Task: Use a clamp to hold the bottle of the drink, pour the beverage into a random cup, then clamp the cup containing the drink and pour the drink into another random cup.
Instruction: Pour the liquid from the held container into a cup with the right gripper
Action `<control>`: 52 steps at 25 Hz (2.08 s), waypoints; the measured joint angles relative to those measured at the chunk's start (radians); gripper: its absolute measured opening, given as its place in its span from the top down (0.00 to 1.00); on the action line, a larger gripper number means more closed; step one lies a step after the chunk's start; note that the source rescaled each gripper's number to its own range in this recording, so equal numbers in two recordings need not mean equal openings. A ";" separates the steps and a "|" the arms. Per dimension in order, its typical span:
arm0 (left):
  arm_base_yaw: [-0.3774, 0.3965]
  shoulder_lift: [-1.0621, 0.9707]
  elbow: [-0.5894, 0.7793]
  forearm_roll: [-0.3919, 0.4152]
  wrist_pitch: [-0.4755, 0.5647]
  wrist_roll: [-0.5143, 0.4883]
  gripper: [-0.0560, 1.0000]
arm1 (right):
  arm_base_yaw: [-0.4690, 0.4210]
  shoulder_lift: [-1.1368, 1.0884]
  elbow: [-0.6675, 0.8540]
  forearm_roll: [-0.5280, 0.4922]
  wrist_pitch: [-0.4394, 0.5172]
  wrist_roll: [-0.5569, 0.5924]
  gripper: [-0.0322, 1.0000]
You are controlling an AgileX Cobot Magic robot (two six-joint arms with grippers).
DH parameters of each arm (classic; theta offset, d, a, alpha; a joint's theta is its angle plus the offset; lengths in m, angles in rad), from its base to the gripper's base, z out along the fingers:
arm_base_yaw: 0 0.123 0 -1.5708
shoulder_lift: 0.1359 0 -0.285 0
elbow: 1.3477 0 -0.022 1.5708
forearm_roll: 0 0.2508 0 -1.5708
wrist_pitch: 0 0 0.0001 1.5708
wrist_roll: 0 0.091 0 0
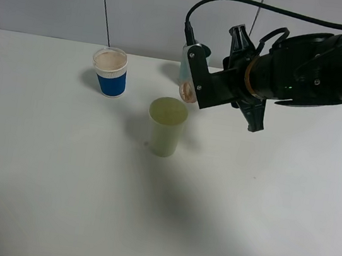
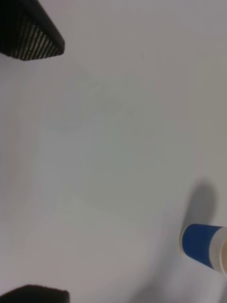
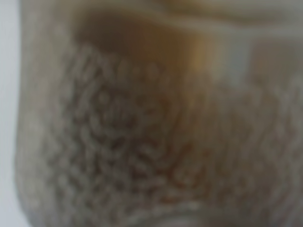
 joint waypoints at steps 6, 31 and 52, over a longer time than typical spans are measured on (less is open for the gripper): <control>0.000 0.000 0.000 0.000 0.000 0.000 0.00 | 0.000 0.000 0.000 -0.024 0.000 -0.002 0.97; 0.000 0.000 0.000 0.000 0.000 0.000 0.00 | 0.012 0.000 0.000 -0.115 -0.001 -0.003 0.97; 0.000 0.000 0.000 0.000 0.000 0.000 0.00 | 0.012 0.000 0.000 -0.126 -0.001 -0.003 0.97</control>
